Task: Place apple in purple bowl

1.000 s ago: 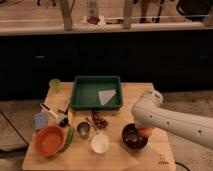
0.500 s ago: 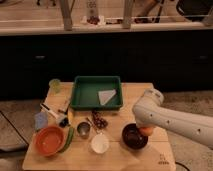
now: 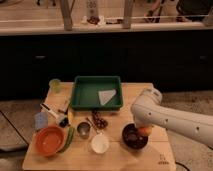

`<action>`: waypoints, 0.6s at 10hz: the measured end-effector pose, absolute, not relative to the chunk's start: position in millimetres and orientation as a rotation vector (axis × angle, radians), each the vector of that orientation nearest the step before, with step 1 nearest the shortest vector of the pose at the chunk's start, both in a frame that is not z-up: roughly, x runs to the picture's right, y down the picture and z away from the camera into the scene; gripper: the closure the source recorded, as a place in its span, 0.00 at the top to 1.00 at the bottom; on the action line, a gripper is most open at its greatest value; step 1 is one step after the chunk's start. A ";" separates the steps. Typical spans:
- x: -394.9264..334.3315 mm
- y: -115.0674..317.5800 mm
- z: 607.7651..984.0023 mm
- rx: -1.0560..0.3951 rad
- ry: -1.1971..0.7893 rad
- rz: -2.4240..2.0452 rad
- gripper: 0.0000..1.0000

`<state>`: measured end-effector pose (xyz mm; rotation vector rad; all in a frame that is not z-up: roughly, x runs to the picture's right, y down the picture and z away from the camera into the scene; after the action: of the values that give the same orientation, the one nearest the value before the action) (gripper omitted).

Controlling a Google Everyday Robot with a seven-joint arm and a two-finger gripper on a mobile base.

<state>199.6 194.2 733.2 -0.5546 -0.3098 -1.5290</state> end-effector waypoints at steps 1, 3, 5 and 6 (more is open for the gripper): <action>199.5 194.9 732.5 -0.557 -0.315 -1.531 0.69; 198.4 195.0 731.9 -0.557 -0.326 -1.532 0.80; 198.1 195.3 731.8 -0.557 -0.333 -1.530 0.80; 197.6 195.3 732.2 -0.558 -0.336 -1.531 0.80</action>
<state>197.6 195.3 732.2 -0.5583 -0.3358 -1.5309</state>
